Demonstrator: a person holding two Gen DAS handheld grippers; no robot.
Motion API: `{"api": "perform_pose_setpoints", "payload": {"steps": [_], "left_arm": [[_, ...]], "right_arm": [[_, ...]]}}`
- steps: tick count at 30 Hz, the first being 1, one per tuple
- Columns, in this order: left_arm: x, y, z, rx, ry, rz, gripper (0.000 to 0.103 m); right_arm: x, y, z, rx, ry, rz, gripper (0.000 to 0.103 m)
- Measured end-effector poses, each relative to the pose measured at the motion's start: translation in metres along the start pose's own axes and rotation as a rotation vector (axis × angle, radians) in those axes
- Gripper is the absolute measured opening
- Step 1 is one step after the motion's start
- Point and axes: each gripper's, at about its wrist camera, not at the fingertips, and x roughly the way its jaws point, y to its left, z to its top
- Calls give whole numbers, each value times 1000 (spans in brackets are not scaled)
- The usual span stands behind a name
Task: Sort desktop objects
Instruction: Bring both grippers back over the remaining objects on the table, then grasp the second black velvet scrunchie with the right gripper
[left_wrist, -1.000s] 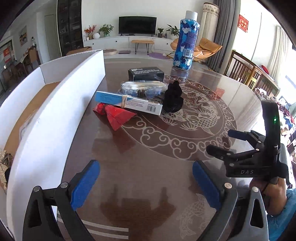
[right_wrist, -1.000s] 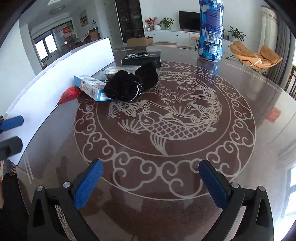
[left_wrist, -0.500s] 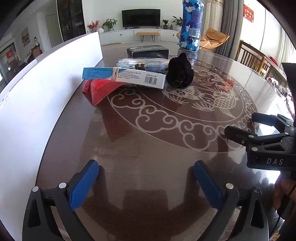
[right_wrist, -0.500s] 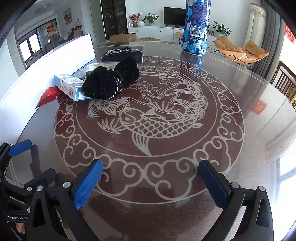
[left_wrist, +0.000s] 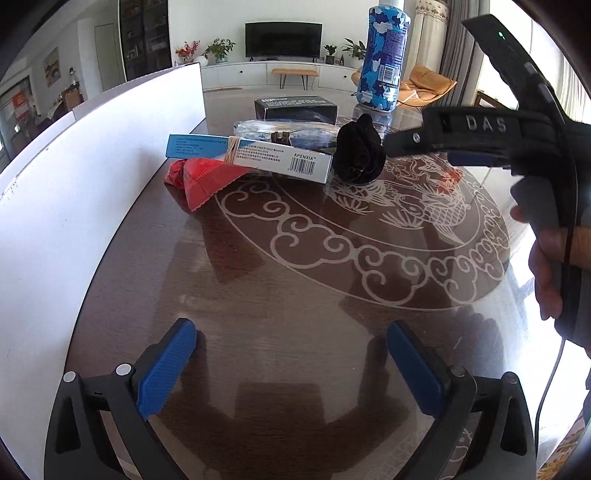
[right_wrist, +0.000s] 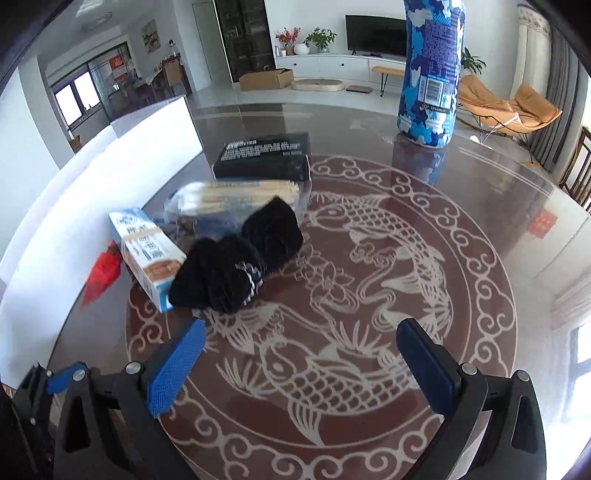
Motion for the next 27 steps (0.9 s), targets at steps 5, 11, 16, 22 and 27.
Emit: {"api": "perform_pose_setpoints", "payload": {"steps": [5,11,16,22,27], "left_arm": [[0,2,0,-12,-7,-13,103],[-1,7,0,-40,-23,-45,103],[2,4,2,-25,-13,-26,103],[3,3,2,-21,-10,-18,103],[1,0,0,-17,-8,-11,103]], "right_arm": [[37,38,60,-37,28,-25,103],[74,28,41,4,80,-165,103],[47,7,-5,-47,73,-139,103],[7,-24,-46,-45,84,-120,103],[-21,-2,-18,-113,-69,-39,103]]}}
